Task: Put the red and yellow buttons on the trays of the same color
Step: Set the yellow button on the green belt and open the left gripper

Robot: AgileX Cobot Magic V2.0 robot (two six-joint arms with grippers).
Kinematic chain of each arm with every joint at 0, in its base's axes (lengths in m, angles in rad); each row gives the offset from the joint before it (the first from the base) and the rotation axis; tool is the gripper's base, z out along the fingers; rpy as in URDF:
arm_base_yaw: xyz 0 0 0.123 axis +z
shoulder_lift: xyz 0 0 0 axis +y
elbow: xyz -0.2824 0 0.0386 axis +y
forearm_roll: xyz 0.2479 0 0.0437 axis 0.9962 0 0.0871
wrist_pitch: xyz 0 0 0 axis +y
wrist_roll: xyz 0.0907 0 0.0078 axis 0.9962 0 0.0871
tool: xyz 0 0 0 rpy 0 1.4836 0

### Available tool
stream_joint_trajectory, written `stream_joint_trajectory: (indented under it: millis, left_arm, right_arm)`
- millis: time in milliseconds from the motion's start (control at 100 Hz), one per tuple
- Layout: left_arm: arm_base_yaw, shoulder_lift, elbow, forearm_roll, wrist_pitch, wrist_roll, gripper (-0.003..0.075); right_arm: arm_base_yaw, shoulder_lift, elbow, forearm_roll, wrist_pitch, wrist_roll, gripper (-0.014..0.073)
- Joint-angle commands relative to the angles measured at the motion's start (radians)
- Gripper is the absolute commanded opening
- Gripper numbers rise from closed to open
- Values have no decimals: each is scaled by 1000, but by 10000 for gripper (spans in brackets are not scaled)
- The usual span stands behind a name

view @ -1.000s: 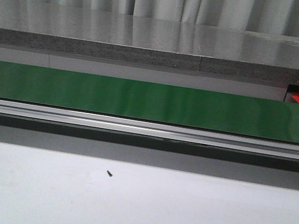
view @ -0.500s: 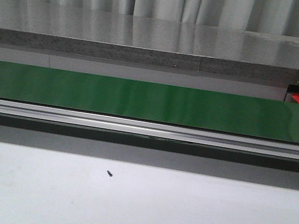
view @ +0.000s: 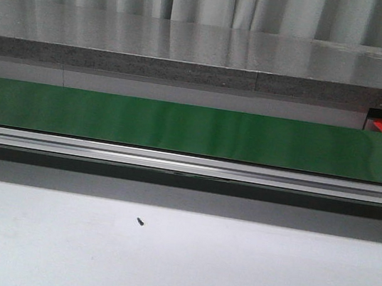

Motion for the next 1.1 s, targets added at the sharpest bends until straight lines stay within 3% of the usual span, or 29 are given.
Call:
stream_joint_trajectory:
  millis: [0,210,630,720,920,1090]
  left_arm:
    - [-40,-48,-34,-29,-21,5,223]
    - [-114,-34,-34,-29,-47,5,223]
    - [-124,7,-34,-49,-39,7,229]
    - [-124,7,-34,-72,-39,12,295]
    - [-124,7,-34,-144,-39,75,571]
    - [-124,-6,-34,-206,-43,115,575]
  right_arm:
    - [-2,-1,-25,0,-71,-8,-122]
    - [-2,-1,-25,0,-71,-8,-122]
    - [-2,-1,-25,0,-72,-8,-122]
    - [-2,-1,-25,0,-72,-8,-122]
    - [-2,-1,-25,0,-72,-8,-122]
    - [-2,-1,-25,0,-72,-8,-122]
